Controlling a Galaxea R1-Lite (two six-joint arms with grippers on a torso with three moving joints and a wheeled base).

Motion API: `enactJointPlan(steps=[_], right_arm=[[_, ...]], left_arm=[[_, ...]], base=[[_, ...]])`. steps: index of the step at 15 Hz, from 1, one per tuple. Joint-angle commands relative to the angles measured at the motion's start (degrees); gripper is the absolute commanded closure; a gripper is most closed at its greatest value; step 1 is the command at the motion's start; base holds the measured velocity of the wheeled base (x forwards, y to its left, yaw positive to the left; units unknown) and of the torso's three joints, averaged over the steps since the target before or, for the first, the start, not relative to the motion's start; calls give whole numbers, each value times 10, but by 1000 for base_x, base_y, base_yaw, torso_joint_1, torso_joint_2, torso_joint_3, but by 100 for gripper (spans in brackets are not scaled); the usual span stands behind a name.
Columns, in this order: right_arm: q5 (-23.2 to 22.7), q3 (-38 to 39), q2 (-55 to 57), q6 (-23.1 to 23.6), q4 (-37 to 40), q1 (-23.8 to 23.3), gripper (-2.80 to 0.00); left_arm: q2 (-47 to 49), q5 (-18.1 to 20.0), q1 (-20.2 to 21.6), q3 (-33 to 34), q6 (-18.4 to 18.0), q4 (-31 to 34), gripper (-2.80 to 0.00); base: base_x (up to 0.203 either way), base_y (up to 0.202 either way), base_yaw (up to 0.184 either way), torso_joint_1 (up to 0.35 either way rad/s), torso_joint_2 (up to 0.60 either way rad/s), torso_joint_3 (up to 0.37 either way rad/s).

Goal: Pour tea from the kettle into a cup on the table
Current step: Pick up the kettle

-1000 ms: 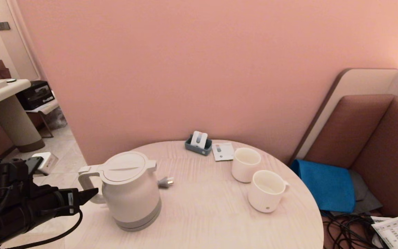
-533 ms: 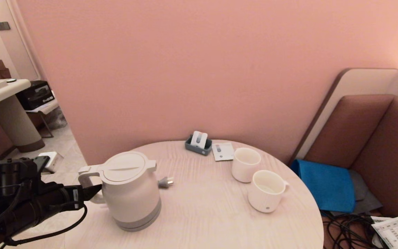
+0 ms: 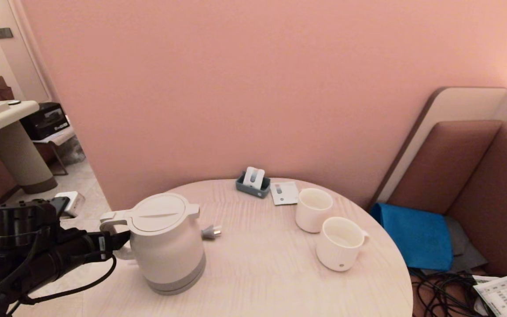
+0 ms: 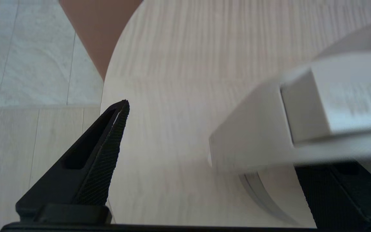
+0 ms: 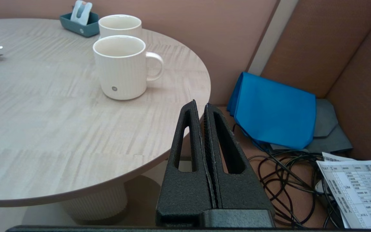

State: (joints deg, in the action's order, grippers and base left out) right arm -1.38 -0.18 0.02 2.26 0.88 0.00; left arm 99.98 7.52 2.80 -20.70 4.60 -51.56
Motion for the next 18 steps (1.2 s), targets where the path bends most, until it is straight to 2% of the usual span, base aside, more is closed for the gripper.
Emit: enactJointPlan(steps=[1,4,18], right_arm=[[0,0,0,0,0,0,0],[0,0,0,0,0,0,0],[0,0,0,0,0,0,0]], left_arm=[[26,1,0,0,0,-26,-280],[47,0,0,6,0,-79,-280],[45,0,0,15,1,-80,-280]], base=[[0,0,0,0,0,0],[0,0,0,0,0,0],[0,0,0,0,0,0]])
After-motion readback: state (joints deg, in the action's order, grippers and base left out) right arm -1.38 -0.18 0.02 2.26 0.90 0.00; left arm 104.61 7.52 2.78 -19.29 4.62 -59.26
